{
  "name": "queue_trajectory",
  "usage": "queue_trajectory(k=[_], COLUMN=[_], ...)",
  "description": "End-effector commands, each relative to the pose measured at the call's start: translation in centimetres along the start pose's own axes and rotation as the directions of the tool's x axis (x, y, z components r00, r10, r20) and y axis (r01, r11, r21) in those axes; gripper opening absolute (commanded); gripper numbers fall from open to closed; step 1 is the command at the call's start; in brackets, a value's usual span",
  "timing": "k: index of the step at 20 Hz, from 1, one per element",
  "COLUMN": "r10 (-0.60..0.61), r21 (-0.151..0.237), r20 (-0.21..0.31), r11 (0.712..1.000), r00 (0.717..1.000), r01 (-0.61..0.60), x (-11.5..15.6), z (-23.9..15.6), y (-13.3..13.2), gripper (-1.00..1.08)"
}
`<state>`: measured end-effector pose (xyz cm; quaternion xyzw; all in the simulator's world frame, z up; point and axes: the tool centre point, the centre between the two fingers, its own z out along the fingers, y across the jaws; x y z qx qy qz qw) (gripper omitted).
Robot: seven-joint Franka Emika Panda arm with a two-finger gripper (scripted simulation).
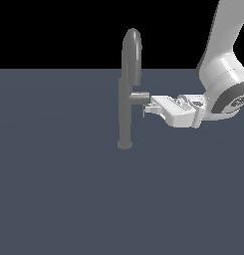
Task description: Turn on the faucet by rotating a designated handle.
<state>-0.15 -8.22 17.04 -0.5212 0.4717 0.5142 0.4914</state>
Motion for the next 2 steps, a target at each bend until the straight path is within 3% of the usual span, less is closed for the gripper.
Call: queue_trajectory(k=[1,2], r10=[0.036,0.036], r21=[0.009,0.009], r20=[-0.012,-0.012], r11=[0.999,0.999], r00=[0.999,0.999], r01=[-0.036,-0.036], x=[3.23,3.23], z=[0.66,0.66], y=[-0.48,-0.48], gripper=[-1.0,-1.0])
